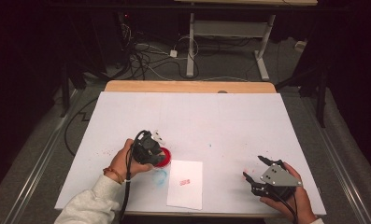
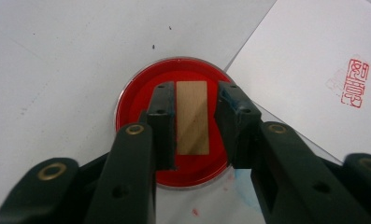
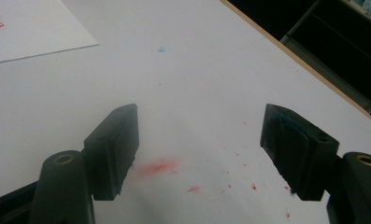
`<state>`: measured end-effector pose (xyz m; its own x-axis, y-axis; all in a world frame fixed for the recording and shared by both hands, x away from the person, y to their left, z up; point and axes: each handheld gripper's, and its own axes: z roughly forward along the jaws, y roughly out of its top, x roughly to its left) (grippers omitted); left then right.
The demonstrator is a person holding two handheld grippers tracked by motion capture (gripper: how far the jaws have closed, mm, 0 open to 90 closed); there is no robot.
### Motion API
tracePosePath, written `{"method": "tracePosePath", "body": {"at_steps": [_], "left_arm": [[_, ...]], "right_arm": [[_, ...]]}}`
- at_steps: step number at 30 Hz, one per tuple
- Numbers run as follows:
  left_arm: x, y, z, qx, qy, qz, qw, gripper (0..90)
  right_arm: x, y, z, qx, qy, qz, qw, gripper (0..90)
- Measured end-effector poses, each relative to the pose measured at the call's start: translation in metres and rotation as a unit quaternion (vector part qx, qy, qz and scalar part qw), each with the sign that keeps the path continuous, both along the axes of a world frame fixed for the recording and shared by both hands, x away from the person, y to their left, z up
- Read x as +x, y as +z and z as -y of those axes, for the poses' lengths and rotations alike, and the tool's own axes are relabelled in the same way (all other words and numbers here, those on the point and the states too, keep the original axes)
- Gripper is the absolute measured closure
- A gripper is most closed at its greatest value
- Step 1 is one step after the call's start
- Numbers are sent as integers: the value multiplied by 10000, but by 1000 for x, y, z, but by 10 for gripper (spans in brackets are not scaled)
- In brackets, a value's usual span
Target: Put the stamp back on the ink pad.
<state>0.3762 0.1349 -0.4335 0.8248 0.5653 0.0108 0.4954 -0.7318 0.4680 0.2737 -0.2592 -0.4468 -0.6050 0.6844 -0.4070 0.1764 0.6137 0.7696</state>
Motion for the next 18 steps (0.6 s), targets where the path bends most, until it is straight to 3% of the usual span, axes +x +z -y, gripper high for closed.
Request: {"method": "tracePosePath", "body": {"at_steps": [7,11,14,18], "left_arm": [[-6,8,-1,-139,-5,280,9995,573],[-9,13,-3,-262,44,567,9980,509],[-12,16,-4,-353,20,806,9961,458],[-20,21,-2,-539,-44,1246,9907,388]], "right_arm": [[-1,0,0,13,14,8,10000,285],[-1,0,-1,8,22,6,10000,285],[-1,0,-1,10,18,4,10000,285],[-1,0,-1,19,22,1,10000,285]]}}
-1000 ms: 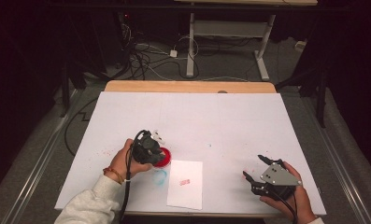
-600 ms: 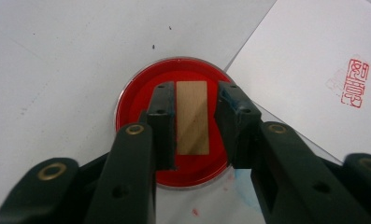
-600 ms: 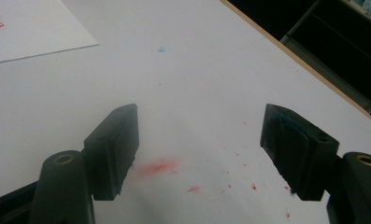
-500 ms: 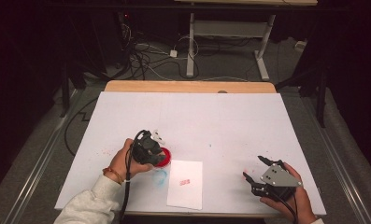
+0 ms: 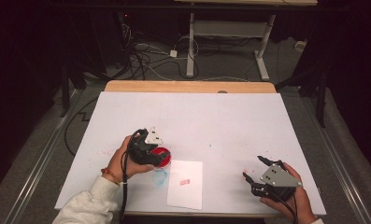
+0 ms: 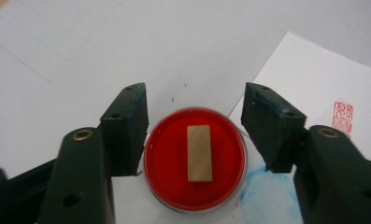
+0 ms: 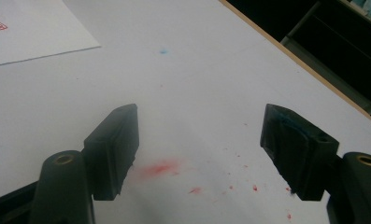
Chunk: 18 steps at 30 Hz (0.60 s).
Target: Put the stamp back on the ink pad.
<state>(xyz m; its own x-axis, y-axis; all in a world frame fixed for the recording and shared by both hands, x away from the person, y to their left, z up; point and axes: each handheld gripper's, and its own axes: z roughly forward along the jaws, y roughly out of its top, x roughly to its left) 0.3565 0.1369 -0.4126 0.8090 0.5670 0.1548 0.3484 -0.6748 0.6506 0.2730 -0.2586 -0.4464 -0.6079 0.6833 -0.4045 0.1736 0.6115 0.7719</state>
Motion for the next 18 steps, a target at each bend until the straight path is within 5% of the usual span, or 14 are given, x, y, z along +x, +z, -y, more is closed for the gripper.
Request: {"method": "tracePosePath", "body": {"at_steps": [10,18], "left_arm": [[-9,5,1,-428,-92,596,9973,267],[-18,6,3,-444,-137,994,9940,222]], "right_arm": [[0,0,0,17,3,3,10000,286],[-1,1,0,19,9,6,10000,287]]}}
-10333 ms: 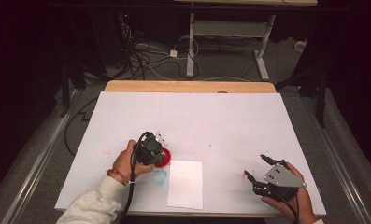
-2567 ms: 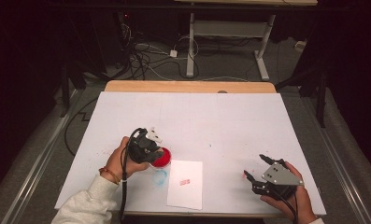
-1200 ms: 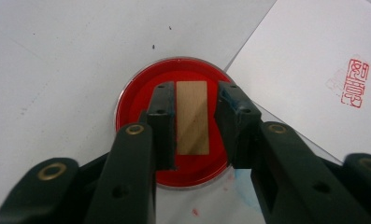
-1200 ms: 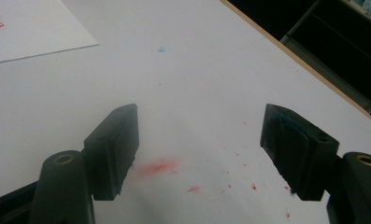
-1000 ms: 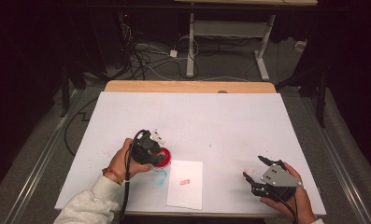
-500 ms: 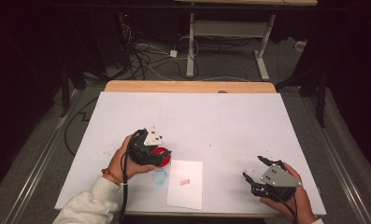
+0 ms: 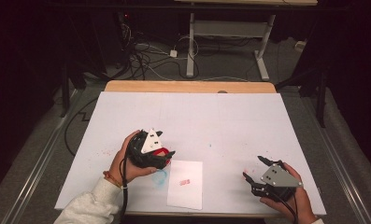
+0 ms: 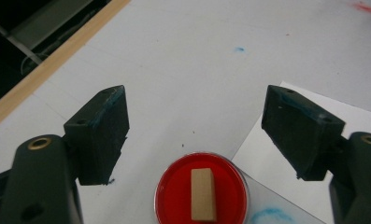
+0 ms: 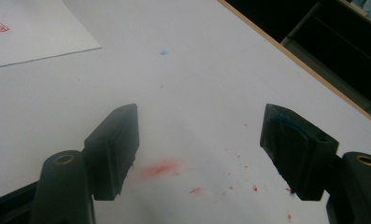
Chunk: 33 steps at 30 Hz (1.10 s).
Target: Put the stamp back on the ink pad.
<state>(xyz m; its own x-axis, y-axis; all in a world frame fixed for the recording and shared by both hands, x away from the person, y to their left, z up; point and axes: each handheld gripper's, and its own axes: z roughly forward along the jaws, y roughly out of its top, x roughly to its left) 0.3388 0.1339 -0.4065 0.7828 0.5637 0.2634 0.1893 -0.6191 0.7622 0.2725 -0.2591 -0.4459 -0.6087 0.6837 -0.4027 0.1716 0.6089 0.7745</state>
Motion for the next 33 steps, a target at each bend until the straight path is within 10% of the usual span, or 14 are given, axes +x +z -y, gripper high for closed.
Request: {"method": "tracePosePath", "body": {"at_steps": [17,33], "left_arm": [[-14,-7,-9,-287,295,735,9964,177],[-28,-13,-28,-177,398,871,9952,182]], "right_arm": [[-1,1,0,30,15,-3,10000,288],[-1,3,2,151,-14,-2,9999,290]]}}
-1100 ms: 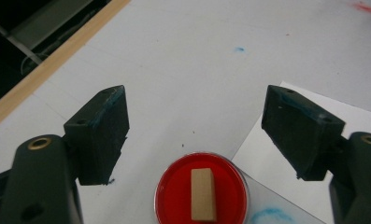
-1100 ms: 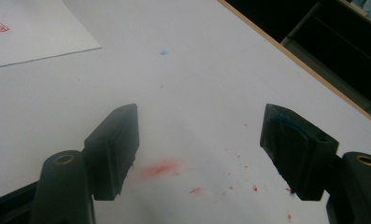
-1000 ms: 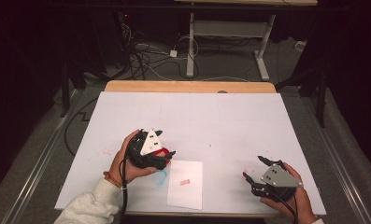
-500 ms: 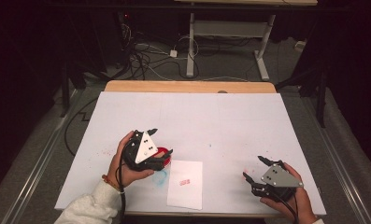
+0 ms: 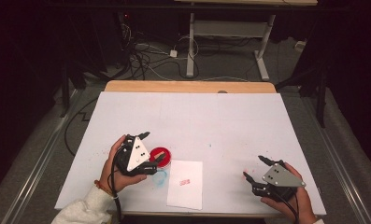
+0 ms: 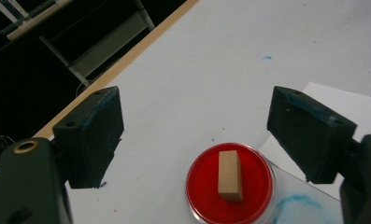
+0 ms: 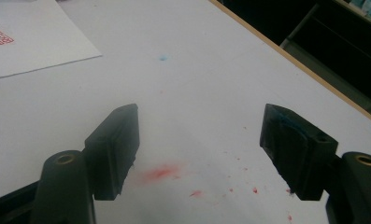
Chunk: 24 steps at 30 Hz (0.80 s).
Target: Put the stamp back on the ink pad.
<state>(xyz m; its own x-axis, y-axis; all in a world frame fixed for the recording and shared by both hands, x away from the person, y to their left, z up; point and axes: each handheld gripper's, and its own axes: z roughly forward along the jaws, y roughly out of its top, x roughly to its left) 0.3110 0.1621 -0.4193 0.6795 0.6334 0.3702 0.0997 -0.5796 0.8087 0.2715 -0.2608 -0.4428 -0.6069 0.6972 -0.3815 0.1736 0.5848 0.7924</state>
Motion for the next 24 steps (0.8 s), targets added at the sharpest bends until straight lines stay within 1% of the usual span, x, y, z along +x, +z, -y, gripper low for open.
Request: {"method": "tracePosePath", "body": {"at_steps": [2,4,9,13,15,21,24], "left_arm": [[-1,-1,-3,14,54,22,10000,181],[-2,-2,-6,28,103,1,9999,179],[-6,-6,-11,115,157,23,9998,178],[-8,-8,-17,117,176,-10,9998,178],[-9,-10,-20,163,222,-8,9996,178],[-11,-17,-31,170,323,-62,9993,178],[-12,-22,-35,161,369,-143,9991,172]], "right_arm": [[0,0,0,-10,-4,-1,10000,290],[0,0,0,-7,8,-5,10000,290],[0,0,0,-9,5,-3,10000,290],[0,-1,-1,-13,2,-10,10000,290],[0,-1,-1,-19,0,-14,10000,289],[0,-1,0,-29,-11,-14,10000,290],[0,-1,-1,-23,-22,-17,10000,290]]}}
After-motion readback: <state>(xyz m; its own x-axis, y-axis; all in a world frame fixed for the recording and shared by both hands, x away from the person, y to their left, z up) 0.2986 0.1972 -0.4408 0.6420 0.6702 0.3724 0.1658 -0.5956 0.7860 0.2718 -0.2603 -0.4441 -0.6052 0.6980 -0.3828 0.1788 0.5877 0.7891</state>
